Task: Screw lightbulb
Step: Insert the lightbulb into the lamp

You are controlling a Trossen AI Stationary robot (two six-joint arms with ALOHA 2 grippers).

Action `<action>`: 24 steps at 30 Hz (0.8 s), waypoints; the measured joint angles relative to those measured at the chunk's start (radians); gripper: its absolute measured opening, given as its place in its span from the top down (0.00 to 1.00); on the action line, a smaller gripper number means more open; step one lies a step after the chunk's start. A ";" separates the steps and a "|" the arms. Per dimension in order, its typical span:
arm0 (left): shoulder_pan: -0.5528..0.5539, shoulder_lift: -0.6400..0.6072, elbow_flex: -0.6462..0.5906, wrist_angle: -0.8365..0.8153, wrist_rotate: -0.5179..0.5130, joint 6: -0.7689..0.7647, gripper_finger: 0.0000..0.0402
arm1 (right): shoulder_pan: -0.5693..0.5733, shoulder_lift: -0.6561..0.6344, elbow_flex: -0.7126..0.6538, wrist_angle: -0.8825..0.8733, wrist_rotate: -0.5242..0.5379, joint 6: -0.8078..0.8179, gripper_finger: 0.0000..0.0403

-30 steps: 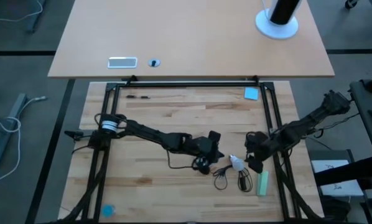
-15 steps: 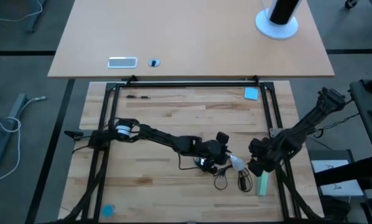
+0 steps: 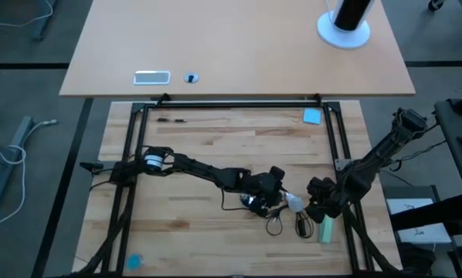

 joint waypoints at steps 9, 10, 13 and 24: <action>0.021 0.048 0.006 0.001 0.033 -0.035 0.58 | 0.000 0.037 -0.006 0.006 0.138 -0.015 0.49; 0.022 0.054 0.007 0.000 0.032 -0.036 0.58 | 0.000 0.039 -0.006 0.006 0.149 -0.016 0.49; 0.021 0.067 0.007 0.018 -0.022 -0.048 0.58 | -0.003 0.046 -0.009 0.006 0.166 -0.023 0.48; 0.046 0.068 0.008 0.068 -0.060 -0.031 0.58 | -0.016 0.059 -0.019 -0.048 0.166 -0.009 0.48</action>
